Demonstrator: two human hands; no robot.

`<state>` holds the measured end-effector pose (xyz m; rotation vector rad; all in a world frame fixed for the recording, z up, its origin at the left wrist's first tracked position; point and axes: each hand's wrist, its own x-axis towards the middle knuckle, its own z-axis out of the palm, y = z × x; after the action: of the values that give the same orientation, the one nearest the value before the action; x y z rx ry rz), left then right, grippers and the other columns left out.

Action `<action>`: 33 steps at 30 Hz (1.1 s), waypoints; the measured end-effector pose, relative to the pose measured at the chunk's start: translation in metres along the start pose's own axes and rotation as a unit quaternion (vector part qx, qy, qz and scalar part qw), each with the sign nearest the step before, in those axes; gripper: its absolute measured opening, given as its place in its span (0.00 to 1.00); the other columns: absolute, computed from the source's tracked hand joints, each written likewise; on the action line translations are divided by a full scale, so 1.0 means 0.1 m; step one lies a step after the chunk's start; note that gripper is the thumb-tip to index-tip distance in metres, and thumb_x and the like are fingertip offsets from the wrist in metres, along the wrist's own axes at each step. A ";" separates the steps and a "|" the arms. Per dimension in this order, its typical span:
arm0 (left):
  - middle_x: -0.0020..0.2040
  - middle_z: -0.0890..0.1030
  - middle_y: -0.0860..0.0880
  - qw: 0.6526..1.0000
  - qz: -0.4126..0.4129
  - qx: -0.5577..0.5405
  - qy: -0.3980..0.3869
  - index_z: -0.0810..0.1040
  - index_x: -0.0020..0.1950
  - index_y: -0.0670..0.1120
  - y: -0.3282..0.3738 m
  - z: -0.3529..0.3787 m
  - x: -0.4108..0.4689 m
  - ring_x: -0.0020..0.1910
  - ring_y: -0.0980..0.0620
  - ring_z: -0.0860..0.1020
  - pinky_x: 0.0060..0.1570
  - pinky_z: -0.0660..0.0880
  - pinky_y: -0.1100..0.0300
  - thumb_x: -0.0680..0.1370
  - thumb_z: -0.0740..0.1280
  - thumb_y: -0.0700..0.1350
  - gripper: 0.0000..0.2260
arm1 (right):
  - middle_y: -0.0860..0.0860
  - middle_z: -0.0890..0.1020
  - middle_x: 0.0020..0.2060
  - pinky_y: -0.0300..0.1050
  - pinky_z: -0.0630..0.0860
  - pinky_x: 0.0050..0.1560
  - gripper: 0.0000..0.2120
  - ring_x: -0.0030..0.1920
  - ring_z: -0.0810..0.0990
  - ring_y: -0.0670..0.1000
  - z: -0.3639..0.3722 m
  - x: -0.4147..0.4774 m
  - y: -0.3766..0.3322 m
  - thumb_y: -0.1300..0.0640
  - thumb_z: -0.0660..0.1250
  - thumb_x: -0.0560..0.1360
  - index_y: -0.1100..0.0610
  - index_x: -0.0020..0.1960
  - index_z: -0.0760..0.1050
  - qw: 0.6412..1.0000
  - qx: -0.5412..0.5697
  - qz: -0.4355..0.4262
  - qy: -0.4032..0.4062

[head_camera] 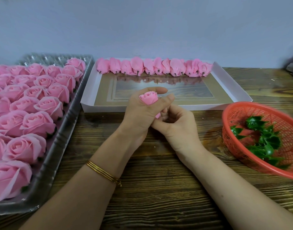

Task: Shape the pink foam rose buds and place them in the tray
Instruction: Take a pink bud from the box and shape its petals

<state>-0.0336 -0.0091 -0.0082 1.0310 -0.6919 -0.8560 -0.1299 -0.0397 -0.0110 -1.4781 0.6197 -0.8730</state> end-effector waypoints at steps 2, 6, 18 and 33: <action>0.27 0.75 0.51 1.000 -0.006 0.004 -0.014 0.81 0.44 0.46 0.00 -0.02 0.01 0.26 0.55 0.73 0.31 0.74 0.62 0.72 0.74 0.38 0.05 | 0.54 0.72 0.30 0.46 0.69 0.44 0.12 0.37 0.69 0.52 -0.03 0.01 0.00 0.74 0.72 0.68 0.60 0.37 0.73 0.999 0.027 0.022 -0.019; 0.28 0.76 0.50 0.999 -0.015 0.014 -0.047 0.84 0.41 0.50 0.02 -0.06 0.02 0.30 0.54 0.74 0.36 0.74 0.58 0.70 0.73 0.43 0.03 | 0.57 0.73 0.34 0.46 0.70 0.47 0.07 0.38 0.70 0.53 -0.08 0.02 -0.02 0.71 0.71 0.71 0.62 0.38 0.77 0.993 0.072 0.059 -0.075; 0.24 0.73 0.51 0.999 0.009 0.022 0.026 0.78 0.52 0.43 0.00 0.02 -0.01 0.24 0.55 0.70 0.29 0.71 0.62 0.75 0.70 0.35 0.07 | 0.43 0.72 0.26 0.37 0.70 0.35 0.18 0.31 0.69 0.45 0.01 0.01 0.02 0.71 0.76 0.65 0.53 0.33 0.70 0.997 -0.065 -0.021 0.020; 0.32 0.76 0.48 0.997 -0.023 0.001 -0.068 0.79 0.43 0.44 0.06 -0.05 -0.02 0.31 0.50 0.74 0.27 0.70 0.59 0.68 0.72 0.45 0.08 | 0.54 0.75 0.31 0.38 0.68 0.38 0.10 0.33 0.70 0.48 -0.07 0.04 -0.02 0.73 0.70 0.70 0.59 0.38 0.80 0.985 0.125 0.091 -0.070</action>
<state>-0.0285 -0.0040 -0.0046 0.9996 -0.7859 -0.9712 -0.1336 -0.0470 -0.0089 -1.2230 0.5120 -0.6716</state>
